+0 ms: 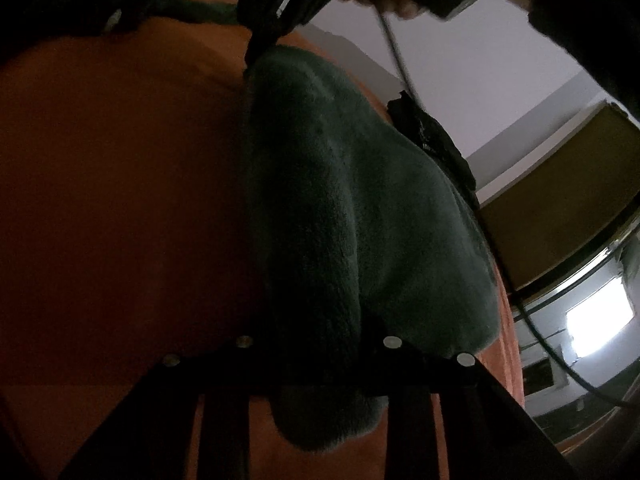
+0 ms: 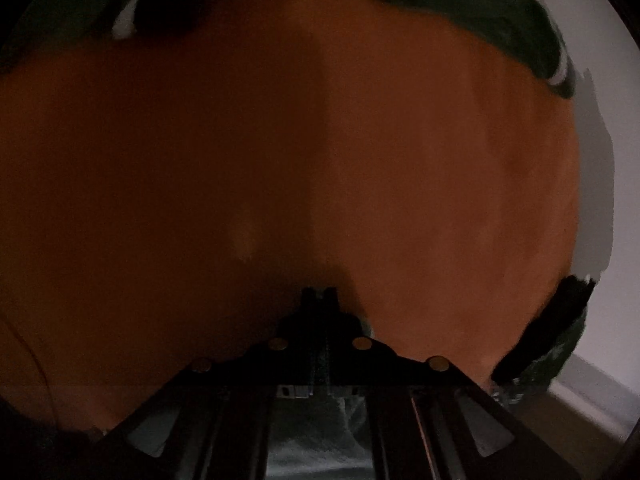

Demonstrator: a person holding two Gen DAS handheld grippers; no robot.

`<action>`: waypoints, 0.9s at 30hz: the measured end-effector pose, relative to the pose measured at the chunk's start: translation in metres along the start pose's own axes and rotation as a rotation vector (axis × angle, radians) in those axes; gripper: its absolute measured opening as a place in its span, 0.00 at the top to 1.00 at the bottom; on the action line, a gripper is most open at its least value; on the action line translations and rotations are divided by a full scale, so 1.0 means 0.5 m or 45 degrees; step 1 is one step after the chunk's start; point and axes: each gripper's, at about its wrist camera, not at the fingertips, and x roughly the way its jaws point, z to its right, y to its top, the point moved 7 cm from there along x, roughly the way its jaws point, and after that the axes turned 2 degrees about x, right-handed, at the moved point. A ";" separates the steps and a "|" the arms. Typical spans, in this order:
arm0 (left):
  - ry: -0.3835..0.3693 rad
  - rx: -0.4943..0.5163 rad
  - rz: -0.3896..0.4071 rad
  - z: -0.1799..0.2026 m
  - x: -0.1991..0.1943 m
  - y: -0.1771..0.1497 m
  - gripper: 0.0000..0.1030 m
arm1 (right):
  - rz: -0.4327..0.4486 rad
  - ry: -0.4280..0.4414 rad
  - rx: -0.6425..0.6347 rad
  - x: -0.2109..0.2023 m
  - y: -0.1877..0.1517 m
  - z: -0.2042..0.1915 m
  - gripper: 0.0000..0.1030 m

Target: Fold clothes

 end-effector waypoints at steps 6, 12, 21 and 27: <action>-0.014 -0.005 0.001 -0.008 -0.012 -0.002 0.52 | 0.060 0.113 0.074 0.009 -0.003 0.009 0.88; -0.028 -0.058 0.016 -0.020 -0.014 0.014 0.47 | 0.199 0.121 -0.004 -0.040 -0.043 -0.001 0.41; -0.059 -0.143 0.023 -0.010 -0.005 0.019 0.68 | 0.135 0.116 -0.013 -0.009 -0.087 -0.007 0.85; 0.000 -0.157 0.040 0.001 -0.019 0.004 0.69 | 0.206 0.161 0.176 -0.012 -0.084 0.051 0.93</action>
